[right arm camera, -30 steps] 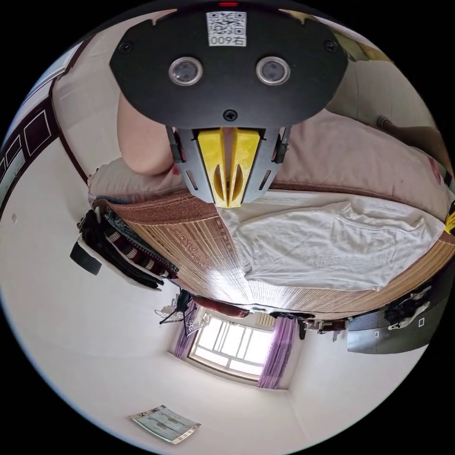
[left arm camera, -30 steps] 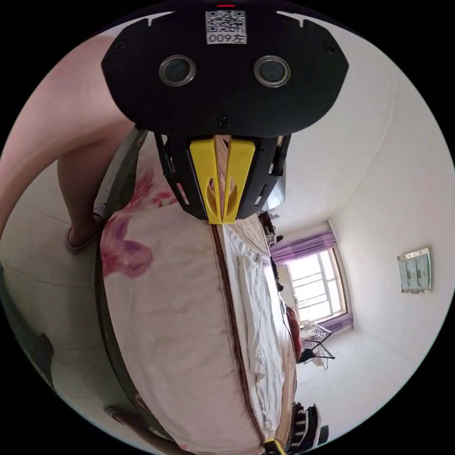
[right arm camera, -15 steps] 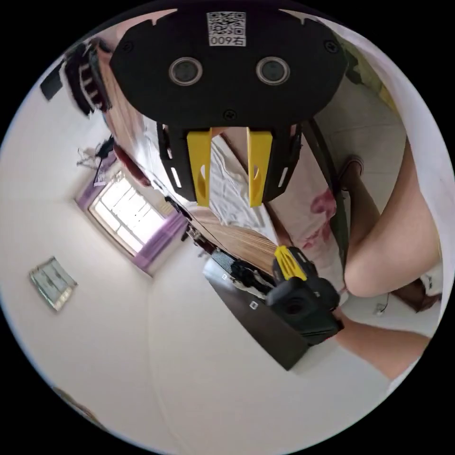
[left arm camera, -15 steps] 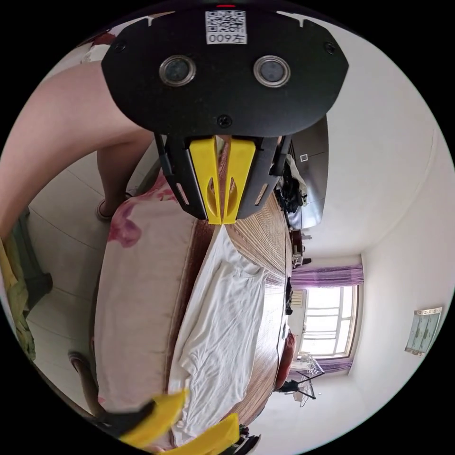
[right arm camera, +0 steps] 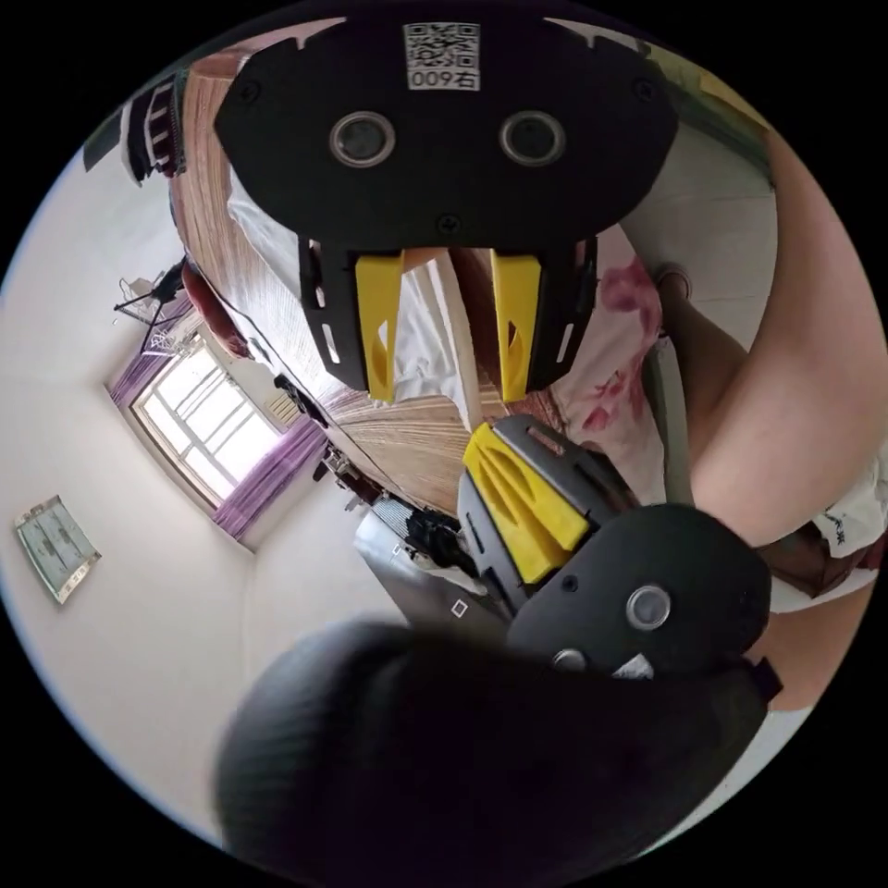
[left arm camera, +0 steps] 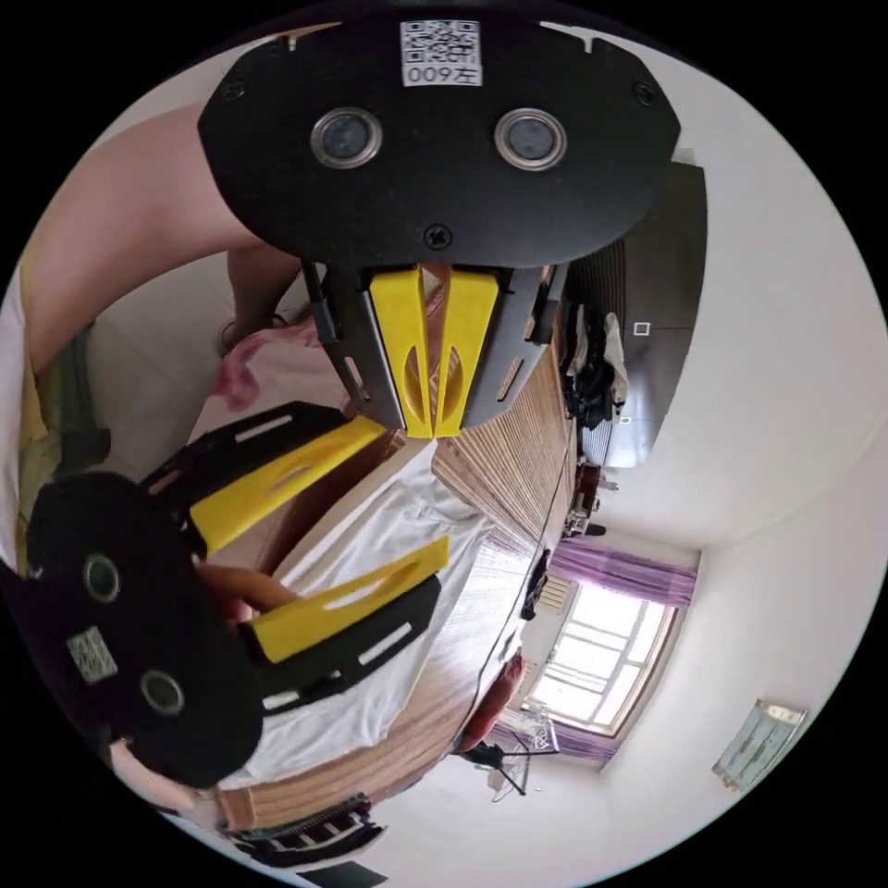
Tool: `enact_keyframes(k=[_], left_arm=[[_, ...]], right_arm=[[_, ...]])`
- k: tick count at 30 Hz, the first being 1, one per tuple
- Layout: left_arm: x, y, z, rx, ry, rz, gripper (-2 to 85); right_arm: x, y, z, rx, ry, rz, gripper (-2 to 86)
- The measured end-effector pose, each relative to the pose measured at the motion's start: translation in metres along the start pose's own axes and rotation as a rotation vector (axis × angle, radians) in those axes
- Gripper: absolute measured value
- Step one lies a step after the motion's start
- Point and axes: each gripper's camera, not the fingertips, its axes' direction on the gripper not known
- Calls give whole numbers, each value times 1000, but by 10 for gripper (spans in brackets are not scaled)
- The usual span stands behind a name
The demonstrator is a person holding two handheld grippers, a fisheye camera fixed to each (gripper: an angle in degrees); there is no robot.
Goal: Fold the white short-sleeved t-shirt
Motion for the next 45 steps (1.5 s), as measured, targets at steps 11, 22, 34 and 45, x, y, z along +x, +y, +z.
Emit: enact_keyframes(k=[11,22,34,45], left_arm=[[-20,53,-18,75,106,-106,10],[-45,112,6,144,299,-164,10],[-53,169,44,233,370,-206,10],[-77,202,85,286,490,-296,10]], right_arm=[[-26,-97,46,-234,88,-40,179],[-43,-145,71,-291,160,-86,137],[-81,-168,89,-357,261,-170,18],[-99,-186,82,-338,221,-235,30]])
